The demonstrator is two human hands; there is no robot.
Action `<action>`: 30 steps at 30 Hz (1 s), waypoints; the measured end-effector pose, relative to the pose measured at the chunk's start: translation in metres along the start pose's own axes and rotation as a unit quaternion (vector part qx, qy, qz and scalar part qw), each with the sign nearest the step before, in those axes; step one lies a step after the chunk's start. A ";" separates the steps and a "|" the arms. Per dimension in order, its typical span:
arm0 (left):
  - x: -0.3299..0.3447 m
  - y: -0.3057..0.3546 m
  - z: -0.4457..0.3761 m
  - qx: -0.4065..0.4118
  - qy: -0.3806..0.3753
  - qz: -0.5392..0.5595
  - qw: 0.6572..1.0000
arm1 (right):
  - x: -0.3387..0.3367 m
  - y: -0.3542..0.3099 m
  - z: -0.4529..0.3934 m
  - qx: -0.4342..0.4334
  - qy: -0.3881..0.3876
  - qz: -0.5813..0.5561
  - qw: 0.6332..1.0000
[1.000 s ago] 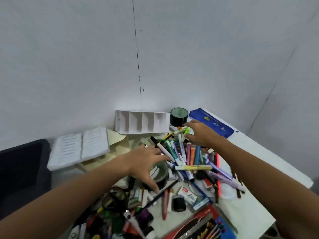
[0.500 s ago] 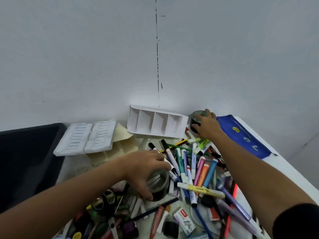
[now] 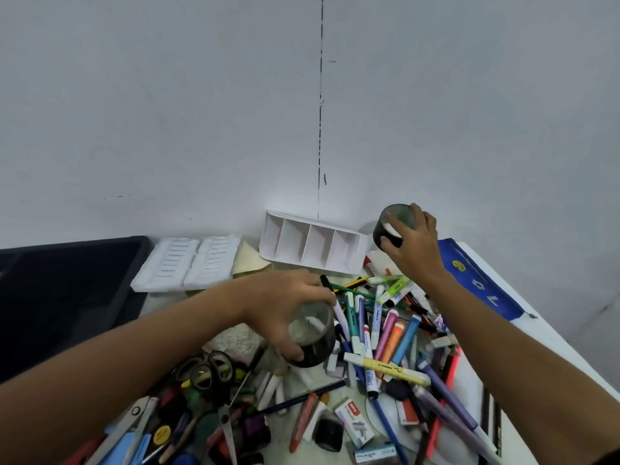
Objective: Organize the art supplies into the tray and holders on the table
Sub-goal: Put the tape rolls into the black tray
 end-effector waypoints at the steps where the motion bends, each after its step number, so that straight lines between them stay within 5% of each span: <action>1: -0.005 -0.001 0.005 -0.006 0.008 0.001 1.000 | -0.006 -0.006 0.000 -0.014 0.013 -0.003 1.000; 7: -0.036 -0.020 0.038 -0.061 0.068 0.023 0.996 | -0.035 -0.061 -0.008 -0.105 0.074 -0.024 0.991; 18: -0.043 -0.086 0.141 -0.152 0.186 0.133 0.962 | -0.026 -0.214 -0.017 -0.243 0.074 -0.053 0.966; 30: 0.012 -0.221 0.379 -0.247 0.188 0.099 0.946 | 0.080 -0.461 0.011 -0.315 0.011 -0.088 0.945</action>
Point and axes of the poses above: each hand's wrist, its own z-axis away from the middle knuckle, its own x-axis out of the palm, y = z × x, the point moved 4 cm from there along -z, towards the middle knuckle, and after that the axes turned 9 degrees about -y, right-handed, at the moved point
